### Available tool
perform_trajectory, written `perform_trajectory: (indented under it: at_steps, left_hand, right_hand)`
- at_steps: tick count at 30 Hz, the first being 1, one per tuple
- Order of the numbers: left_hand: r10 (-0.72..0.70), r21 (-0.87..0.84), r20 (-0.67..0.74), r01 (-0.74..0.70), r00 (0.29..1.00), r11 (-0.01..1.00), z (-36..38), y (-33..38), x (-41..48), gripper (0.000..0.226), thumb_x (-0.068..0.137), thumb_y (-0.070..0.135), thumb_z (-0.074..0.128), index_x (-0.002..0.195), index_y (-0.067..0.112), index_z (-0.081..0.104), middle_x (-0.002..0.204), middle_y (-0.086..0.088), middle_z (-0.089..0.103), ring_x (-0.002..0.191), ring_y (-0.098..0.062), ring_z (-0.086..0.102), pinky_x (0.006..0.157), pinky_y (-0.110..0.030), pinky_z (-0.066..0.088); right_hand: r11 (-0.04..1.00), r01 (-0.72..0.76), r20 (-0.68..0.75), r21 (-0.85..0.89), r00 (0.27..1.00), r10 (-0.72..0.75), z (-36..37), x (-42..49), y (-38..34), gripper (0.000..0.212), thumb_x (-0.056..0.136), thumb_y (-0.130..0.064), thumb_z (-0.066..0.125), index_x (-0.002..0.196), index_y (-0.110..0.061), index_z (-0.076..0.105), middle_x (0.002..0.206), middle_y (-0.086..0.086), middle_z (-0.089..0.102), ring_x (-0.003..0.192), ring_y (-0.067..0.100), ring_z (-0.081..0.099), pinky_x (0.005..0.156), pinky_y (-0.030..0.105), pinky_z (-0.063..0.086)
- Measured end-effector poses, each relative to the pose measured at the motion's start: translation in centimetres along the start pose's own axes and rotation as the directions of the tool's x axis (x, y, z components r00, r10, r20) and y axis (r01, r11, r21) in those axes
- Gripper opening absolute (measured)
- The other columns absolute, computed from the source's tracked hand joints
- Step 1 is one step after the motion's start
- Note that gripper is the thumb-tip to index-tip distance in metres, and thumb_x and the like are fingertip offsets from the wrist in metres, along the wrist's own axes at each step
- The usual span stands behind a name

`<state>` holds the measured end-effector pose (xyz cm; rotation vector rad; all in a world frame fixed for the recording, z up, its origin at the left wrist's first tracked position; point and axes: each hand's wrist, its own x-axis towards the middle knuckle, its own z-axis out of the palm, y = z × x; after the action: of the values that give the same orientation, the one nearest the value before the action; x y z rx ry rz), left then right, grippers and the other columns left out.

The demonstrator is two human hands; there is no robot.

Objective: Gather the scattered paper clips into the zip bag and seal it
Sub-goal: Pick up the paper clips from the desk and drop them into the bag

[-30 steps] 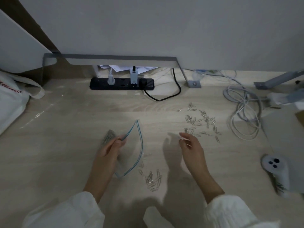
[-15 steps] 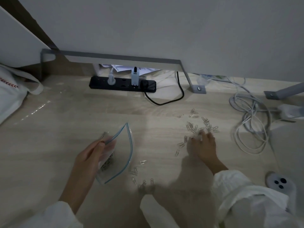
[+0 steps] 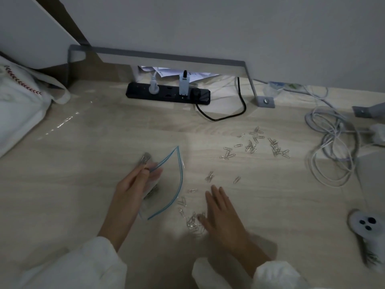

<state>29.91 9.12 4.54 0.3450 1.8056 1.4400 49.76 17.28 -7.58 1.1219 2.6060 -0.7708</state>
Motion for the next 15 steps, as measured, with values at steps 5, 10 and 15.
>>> perform_trajectory:
  at_steps: [5, 10, 15]
  left_hand:
    - [-0.018, -0.054, 0.018, 0.019, 1.0, 0.998, -0.4, -0.2, -0.3, 0.03, 0.096, 0.007, 0.038, 0.114, -0.003, 0.06, 0.103, -0.009, 0.068, 0.08, 0.007, 0.066, 0.073, -0.003, 0.047]
    - [-0.023, -0.038, 0.048, 0.025, 0.999, 0.999, -1.2, -0.5, -0.3, 0.029, 0.097, 0.009, 0.039, 0.113, 0.001, 0.061, 0.102, -0.002, 0.07, 0.085, 0.006, 0.066, 0.078, -0.005, 0.048]
    - [-0.042, -0.02, 0.058, 0.043, 0.997, 0.999, -1.9, -0.6, -0.3, 0.028, 0.096, 0.011, 0.04, 0.11, 0.006, 0.064, 0.094, 0.007, 0.073, 0.092, 0.002, 0.066, 0.085, -0.012, 0.048]
  right_hand:
    - [0.993, 0.052, 0.028, 0.106, 0.998, -0.055, 2.7, -2.5, -2.4, 0.066, 0.09, -0.06, 0.025, 0.137, -0.015, 0.035, 0.148, 0.002, 0.033, 0.138, 0.016, 0.015, 0.111, 0.027, 0.017]
    - [0.959, -0.047, -0.205, 0.28, 0.973, 0.108, 2.1, -3.6, -3.3, 0.069, 0.078, -0.054, 0.054, 0.138, -0.029, 0.034, 0.144, -0.01, 0.028, 0.131, 0.007, 0.026, 0.105, 0.021, 0.031]
    - [0.932, -0.187, -0.067, 0.31, 0.974, 0.218, 2.7, -3.9, -2.9, 0.081, 0.07, -0.033, 0.073, 0.138, -0.024, 0.029, 0.132, -0.001, 0.026, 0.121, 0.016, 0.038, 0.089, 0.022, 0.042]
